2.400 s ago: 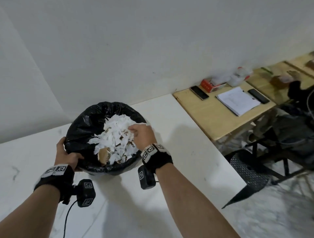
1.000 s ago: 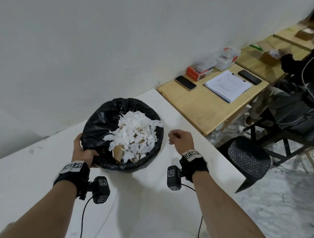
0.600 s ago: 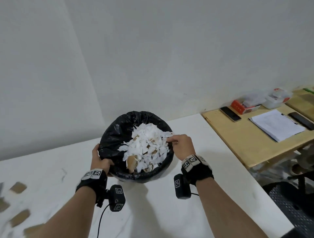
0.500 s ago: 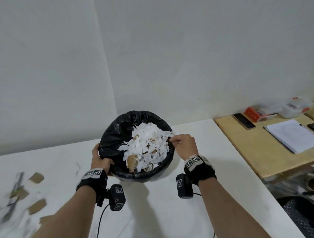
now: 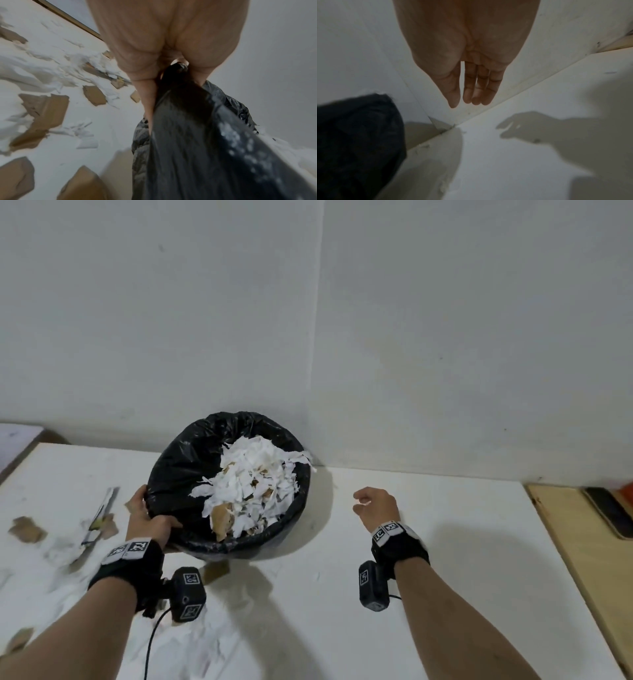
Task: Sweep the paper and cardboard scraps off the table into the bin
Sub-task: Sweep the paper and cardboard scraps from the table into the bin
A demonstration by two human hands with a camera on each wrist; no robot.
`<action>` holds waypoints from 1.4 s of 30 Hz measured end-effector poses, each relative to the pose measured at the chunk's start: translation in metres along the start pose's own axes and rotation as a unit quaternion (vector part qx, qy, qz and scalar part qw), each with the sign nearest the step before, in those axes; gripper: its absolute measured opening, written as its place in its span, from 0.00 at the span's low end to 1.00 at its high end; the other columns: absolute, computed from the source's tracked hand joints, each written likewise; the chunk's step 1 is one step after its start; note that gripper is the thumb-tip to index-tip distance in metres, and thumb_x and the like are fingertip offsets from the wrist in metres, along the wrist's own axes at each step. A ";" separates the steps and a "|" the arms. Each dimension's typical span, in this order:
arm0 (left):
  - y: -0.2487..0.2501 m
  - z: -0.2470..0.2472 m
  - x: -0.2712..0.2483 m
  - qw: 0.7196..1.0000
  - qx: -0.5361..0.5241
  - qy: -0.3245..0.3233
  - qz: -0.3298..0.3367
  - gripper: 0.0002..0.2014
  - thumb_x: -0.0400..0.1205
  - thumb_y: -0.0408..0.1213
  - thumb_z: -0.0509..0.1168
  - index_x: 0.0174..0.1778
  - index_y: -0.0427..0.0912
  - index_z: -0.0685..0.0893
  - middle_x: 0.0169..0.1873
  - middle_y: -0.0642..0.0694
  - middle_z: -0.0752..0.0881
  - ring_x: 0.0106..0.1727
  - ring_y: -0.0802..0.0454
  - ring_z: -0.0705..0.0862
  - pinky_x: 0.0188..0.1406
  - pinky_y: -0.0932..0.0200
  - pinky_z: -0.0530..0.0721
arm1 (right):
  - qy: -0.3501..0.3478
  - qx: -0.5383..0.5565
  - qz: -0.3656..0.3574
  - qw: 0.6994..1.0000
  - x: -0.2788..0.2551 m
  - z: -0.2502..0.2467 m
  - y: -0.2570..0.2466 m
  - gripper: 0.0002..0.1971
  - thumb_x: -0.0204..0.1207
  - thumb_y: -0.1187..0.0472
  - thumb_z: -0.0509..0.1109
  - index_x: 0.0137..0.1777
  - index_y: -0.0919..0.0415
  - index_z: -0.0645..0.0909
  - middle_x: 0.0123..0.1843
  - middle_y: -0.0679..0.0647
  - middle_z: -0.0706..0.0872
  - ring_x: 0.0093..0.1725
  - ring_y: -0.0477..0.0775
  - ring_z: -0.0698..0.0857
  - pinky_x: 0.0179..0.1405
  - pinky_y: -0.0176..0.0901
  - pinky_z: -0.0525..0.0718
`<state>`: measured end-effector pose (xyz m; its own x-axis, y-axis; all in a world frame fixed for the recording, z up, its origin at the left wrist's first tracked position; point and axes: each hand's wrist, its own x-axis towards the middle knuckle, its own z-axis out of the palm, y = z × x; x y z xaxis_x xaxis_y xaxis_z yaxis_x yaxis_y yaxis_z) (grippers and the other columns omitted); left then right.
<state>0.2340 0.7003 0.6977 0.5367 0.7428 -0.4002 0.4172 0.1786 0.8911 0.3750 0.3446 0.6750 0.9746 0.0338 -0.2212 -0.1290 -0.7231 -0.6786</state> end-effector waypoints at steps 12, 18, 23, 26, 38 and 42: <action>-0.023 -0.023 0.031 0.997 -0.031 0.065 -0.009 0.46 0.75 0.11 0.58 0.83 0.57 0.64 0.60 0.43 0.77 0.39 0.43 0.80 0.36 0.44 0.86 | -0.190 -0.164 -0.065 0.966 0.049 0.090 -0.012 0.30 0.73 0.67 0.71 0.76 0.54 0.71 0.74 0.56 0.72 0.72 0.58 0.76 0.68 0.45 0.77; -0.025 -0.022 0.038 0.997 -0.035 0.056 -0.034 0.46 0.74 0.12 0.59 0.82 0.61 0.65 0.63 0.43 0.78 0.51 0.32 0.82 0.40 0.35 0.87 | -0.232 -0.270 -0.105 0.928 0.036 0.114 -0.005 0.23 0.77 0.70 0.66 0.73 0.63 0.75 0.73 0.58 0.75 0.74 0.59 0.74 0.72 0.44 0.73; -0.035 -0.022 0.047 0.999 0.006 0.045 -0.012 0.48 0.69 0.14 0.63 0.74 0.71 0.68 0.75 0.41 0.73 0.56 0.24 0.83 0.32 0.22 0.86 | -0.215 -0.258 -0.082 0.938 0.027 0.118 0.004 0.14 0.70 0.77 0.61 0.49 0.71 0.86 0.52 0.64 0.89 0.53 0.62 0.87 0.42 0.41 0.81; -0.036 -0.024 0.048 0.999 0.007 0.035 -0.019 0.48 0.69 0.14 0.62 0.74 0.71 0.68 0.74 0.41 0.75 0.59 0.25 0.82 0.37 0.23 0.87 | -0.198 -0.222 -0.074 0.952 0.024 0.115 0.003 0.15 0.68 0.78 0.61 0.47 0.70 0.88 0.49 0.63 0.91 0.50 0.62 0.88 0.47 0.44 0.87; -0.033 -0.044 0.042 1.000 0.014 0.015 -0.009 0.48 0.71 0.13 0.61 0.80 0.63 0.65 0.72 0.37 0.78 0.58 0.26 0.83 0.40 0.27 0.88 | -0.105 0.109 -0.180 0.972 -0.007 0.070 -0.128 0.10 0.74 0.73 0.70 0.43 0.61 0.90 0.37 0.51 0.88 0.35 0.46 0.85 0.44 0.31 0.83; -0.026 -0.049 0.037 1.000 0.005 0.000 -0.010 0.47 0.72 0.11 0.59 0.82 0.58 0.64 0.70 0.36 0.78 0.59 0.26 0.82 0.43 0.28 0.88 | -0.078 -0.019 -0.205 0.975 -0.028 0.083 -0.140 0.19 0.75 0.77 0.61 0.48 0.58 0.91 0.53 0.55 0.91 0.54 0.52 0.86 0.62 0.39 0.82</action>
<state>0.2069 0.7547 0.6703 0.5287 0.7387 -0.4181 0.4357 0.1866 0.8806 0.3506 0.5016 0.7180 0.9025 0.4286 -0.0423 0.2760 -0.6509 -0.7072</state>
